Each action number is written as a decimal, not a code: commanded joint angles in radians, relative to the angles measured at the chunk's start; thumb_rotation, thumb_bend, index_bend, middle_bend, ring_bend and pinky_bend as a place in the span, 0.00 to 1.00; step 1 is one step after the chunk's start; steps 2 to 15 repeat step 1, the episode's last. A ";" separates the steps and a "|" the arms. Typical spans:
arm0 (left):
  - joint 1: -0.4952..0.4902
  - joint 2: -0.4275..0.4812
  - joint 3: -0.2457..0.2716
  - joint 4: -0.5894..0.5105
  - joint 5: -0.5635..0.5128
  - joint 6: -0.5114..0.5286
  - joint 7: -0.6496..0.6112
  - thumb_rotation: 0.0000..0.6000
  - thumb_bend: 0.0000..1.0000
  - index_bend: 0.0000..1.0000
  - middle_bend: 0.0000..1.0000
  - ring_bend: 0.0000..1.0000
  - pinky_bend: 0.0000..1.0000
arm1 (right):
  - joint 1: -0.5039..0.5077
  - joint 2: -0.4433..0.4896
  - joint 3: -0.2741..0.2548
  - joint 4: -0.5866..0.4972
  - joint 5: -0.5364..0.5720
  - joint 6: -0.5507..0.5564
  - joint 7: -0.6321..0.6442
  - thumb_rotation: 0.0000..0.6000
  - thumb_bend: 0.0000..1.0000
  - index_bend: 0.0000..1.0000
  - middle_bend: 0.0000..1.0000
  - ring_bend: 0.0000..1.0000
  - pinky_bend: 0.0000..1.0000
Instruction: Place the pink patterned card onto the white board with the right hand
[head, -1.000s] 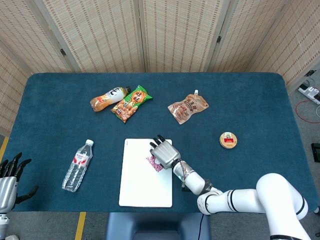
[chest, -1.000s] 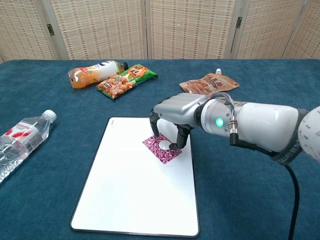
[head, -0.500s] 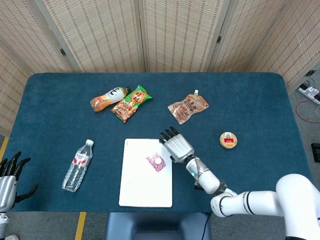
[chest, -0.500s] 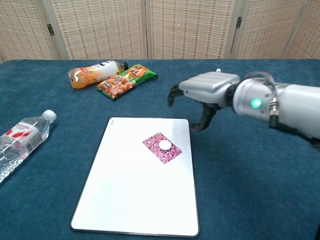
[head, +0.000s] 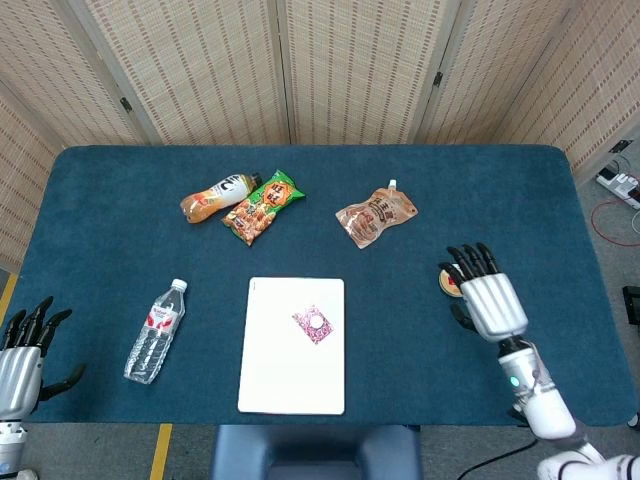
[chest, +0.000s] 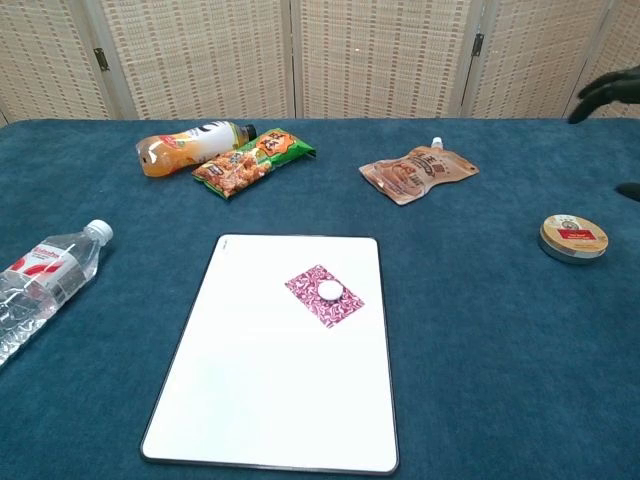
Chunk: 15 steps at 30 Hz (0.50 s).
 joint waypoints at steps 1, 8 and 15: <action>-0.003 0.000 0.001 -0.017 0.010 0.005 0.019 1.00 0.29 0.18 0.06 0.14 0.00 | -0.123 0.042 -0.056 0.018 -0.105 0.113 0.108 1.00 0.36 0.20 0.11 0.06 0.00; -0.003 0.000 0.001 -0.017 0.010 0.005 0.019 1.00 0.29 0.18 0.06 0.14 0.00 | -0.123 0.042 -0.056 0.018 -0.105 0.113 0.108 1.00 0.36 0.20 0.11 0.06 0.00; -0.003 0.000 0.001 -0.017 0.010 0.005 0.019 1.00 0.29 0.18 0.06 0.14 0.00 | -0.123 0.042 -0.056 0.018 -0.105 0.113 0.108 1.00 0.36 0.20 0.11 0.06 0.00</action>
